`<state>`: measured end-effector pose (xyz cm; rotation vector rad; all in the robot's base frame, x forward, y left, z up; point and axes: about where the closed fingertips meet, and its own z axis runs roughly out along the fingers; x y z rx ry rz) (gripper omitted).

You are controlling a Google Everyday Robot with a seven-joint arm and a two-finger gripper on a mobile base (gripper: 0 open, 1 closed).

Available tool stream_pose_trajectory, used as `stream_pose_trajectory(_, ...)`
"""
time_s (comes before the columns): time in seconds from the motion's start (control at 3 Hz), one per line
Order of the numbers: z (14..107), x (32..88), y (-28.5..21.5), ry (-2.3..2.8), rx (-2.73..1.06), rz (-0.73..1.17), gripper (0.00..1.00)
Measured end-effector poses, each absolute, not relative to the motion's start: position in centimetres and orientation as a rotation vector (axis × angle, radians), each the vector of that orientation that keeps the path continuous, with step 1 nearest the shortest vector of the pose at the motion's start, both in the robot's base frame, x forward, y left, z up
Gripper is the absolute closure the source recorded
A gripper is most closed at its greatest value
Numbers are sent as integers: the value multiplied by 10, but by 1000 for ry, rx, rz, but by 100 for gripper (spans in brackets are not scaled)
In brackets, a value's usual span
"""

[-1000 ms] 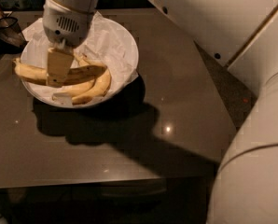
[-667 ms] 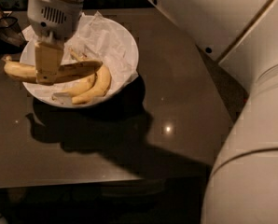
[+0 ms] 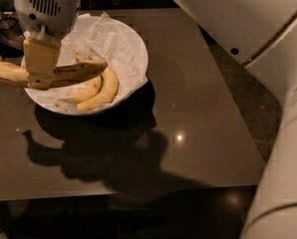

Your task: Pick banana from white bowl

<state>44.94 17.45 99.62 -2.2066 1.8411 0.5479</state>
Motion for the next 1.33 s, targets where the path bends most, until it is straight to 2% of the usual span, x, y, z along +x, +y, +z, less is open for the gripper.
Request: stream_pose_trajectory(1.33,979,409,107,1941,-2012,630,100)
